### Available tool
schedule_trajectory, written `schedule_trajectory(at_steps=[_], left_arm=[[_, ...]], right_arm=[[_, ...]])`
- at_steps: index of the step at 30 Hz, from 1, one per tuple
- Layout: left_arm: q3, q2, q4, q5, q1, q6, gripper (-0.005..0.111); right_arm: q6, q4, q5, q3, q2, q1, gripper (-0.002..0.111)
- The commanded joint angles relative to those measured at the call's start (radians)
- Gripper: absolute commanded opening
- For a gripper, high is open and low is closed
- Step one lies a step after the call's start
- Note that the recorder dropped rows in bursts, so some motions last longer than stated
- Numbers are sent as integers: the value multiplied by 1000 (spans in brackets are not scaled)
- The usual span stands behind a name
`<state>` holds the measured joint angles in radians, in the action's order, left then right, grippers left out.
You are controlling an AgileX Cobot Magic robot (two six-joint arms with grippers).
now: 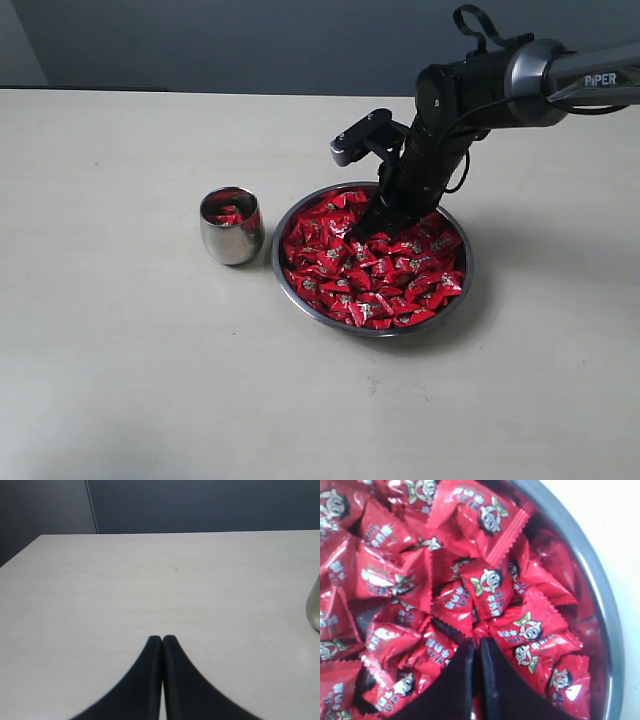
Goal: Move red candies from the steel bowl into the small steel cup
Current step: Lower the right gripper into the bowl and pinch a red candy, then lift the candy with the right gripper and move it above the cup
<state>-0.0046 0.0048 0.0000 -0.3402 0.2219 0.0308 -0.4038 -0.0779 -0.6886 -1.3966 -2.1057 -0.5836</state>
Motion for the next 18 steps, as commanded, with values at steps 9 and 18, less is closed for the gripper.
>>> schedule_trajectory(at_steps=[9, 18], left_arm=[[5, -5, -6, 10, -5, -1, 0], [5, -5, -6, 10, -5, -1, 0]], right_arm=[[40, 9, -38, -5, 111, 0, -1], [127, 9, -49, -7, 226, 0, -1]])
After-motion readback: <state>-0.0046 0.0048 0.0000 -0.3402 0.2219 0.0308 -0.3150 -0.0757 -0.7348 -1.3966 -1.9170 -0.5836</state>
